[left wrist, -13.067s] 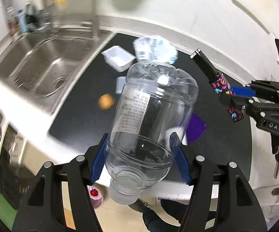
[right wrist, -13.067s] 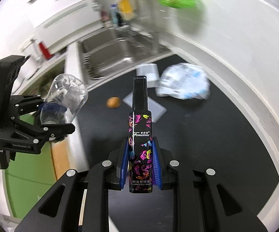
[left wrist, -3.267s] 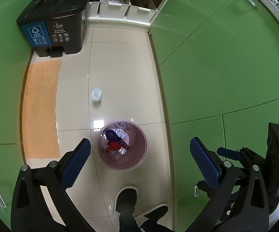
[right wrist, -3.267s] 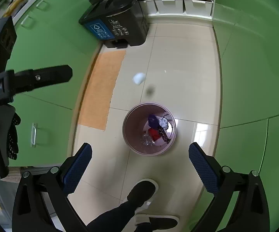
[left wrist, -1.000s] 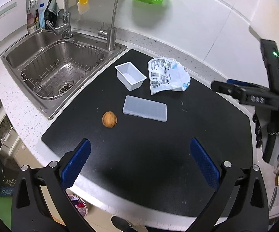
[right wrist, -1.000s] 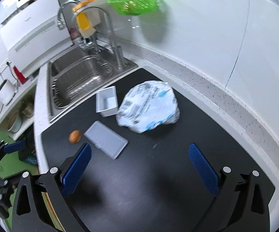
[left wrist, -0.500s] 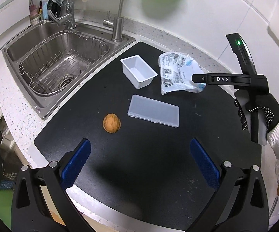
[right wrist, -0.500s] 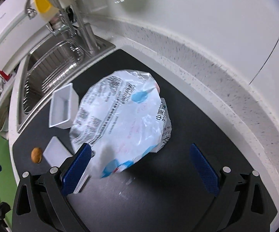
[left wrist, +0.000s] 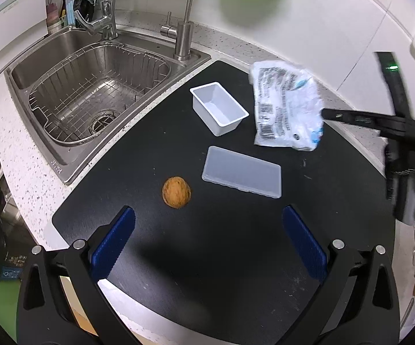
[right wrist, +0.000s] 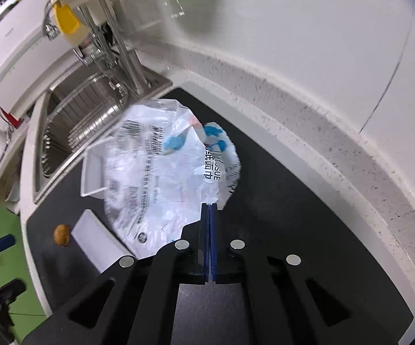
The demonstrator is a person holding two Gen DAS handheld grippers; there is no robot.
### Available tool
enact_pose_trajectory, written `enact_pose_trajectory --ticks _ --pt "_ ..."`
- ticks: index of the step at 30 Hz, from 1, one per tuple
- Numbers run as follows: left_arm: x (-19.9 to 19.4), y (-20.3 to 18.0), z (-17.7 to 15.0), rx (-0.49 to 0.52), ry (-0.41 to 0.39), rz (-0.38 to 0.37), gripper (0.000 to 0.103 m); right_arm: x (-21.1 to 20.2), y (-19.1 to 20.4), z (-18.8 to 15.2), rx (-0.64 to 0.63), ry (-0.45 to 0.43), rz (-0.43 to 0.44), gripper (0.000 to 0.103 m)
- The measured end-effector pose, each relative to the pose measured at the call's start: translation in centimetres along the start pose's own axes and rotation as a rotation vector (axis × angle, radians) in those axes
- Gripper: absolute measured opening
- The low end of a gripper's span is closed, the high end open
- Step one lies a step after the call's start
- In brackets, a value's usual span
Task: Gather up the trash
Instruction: 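Grasp the brown walnut with the left tool while the right tool holds the bag, then carry walnut and bag over the pink bin and open both tools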
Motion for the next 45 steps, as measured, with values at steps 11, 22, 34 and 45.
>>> enact_pose_trajectory --ticks 11,22,34,45 --pt "4.4 1.5 1.5 0.032 0.036 0.032 0.100 -6.0 1.8 0.5 -0.027 -0.087 0.048 0.000" --pt "8.5 2.0 0.9 0.093 0.087 0.072 0.072 -9.1 2.4 0.4 -0.046 -0.134 0.057 0.000" --pt "8.1 2.7 1.0 0.099 0.056 0.105 0.029 -9.5 2.7 -0.1 -0.053 -0.137 0.058 0.000" --pt "3.3 1.4 1.4 0.074 0.002 0.041 0.029 -10.7 3.6 -0.9 -0.060 -0.155 0.078 0.000"
Point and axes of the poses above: each gripper's, at about its wrist camera, not at the fingertips, and x roughly the way its jaws point, y to its left, z to its top, the point moved 6 cm from there along x, roughly the way its jaws point, and after that the axes turned 6 degrees about z, right-handed, at the moved point
